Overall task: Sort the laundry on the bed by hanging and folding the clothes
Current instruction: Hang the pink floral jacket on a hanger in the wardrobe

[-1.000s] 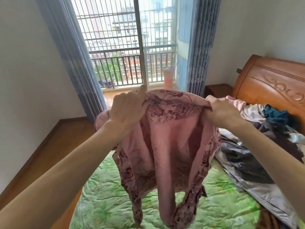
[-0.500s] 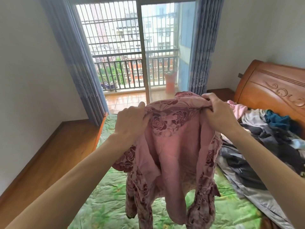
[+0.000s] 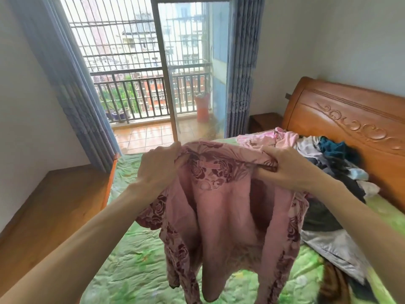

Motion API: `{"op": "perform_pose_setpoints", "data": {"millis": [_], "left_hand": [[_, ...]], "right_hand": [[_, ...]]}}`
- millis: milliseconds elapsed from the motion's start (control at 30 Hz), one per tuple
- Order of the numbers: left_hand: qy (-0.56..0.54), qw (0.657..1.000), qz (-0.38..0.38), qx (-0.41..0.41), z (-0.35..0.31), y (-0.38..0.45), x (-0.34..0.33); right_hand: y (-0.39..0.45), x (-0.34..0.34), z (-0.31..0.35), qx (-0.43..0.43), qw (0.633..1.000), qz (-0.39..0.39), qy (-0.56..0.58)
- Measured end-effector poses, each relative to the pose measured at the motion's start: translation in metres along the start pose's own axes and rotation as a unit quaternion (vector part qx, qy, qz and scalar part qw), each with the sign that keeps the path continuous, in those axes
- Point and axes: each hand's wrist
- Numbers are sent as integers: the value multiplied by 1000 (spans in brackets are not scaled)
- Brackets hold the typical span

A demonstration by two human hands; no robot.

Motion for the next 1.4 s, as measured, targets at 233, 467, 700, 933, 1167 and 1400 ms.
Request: {"op": "perform_pose_setpoints", "data": {"millis": [233,467,700,933,1167,1400], "left_hand": [[-75,990,42,-108,21,-12,-12],[-184,961,17,-208,0,-28,-5],[-302,917,8,-262,-76,-35,1],[-415,849,45,-324,-175,-61,-8],[-467,806,28,-363,-281,-96,-3],[-472,802,9,-366,-361,-108,29]], "right_hand": [[-53,2,43,-67,987,-63,-128],[-121,15,115,-169,959,-90,-208],[-195,49,160,-285,923,-161,-201],[-295,64,185,-372,868,-199,-262],[-368,65,209,-472,792,-331,-199],[-419,90,228,-447,768,-322,-326]]}}
Point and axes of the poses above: each hand's wrist, its own y-axis towards the middle knuckle, its own x-axis out of the back of the hand, z = x × y, and after that the axes turned 3 degrees about -y, right-handed
